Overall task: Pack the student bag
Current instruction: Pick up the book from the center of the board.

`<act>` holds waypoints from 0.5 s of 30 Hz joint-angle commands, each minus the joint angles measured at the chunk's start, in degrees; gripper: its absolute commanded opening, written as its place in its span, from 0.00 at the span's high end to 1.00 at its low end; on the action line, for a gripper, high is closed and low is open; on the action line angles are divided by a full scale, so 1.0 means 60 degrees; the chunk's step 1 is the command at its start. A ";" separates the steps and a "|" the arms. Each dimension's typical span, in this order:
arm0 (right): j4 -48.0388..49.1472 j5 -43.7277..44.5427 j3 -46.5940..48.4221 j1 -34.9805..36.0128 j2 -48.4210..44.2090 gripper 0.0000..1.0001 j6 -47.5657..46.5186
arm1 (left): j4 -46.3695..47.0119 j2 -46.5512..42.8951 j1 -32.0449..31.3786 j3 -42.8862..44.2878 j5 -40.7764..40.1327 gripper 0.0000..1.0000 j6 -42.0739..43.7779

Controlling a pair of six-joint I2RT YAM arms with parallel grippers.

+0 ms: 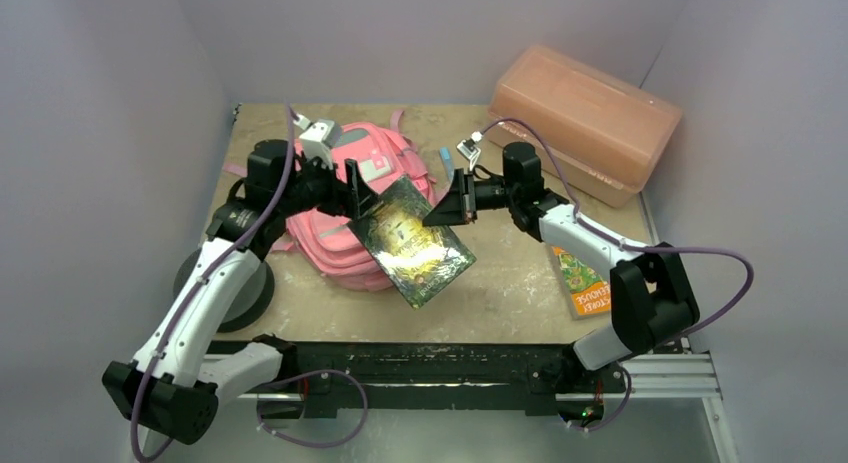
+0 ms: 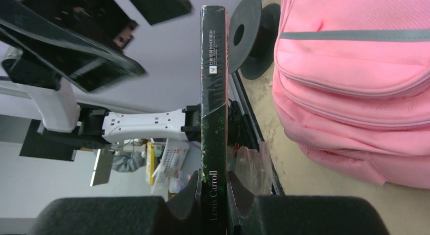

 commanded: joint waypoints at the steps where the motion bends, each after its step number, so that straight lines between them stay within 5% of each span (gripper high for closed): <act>1: 0.1424 -0.1290 -0.0035 0.0115 -0.0122 1.00 0.0589 | 0.0926 0.0406 0.0065 -0.1360 0.2393 0.23 0.0053; 9: -0.1356 -0.1803 0.0757 0.0874 -0.0381 1.00 -0.2548 | 0.0843 0.0543 0.0088 -0.1538 0.4886 0.25 0.0646; 15: -0.1237 -0.2158 0.0616 0.1259 -0.0653 1.00 -0.3102 | 0.1648 0.0297 0.0088 -0.2090 0.7418 0.44 -0.0612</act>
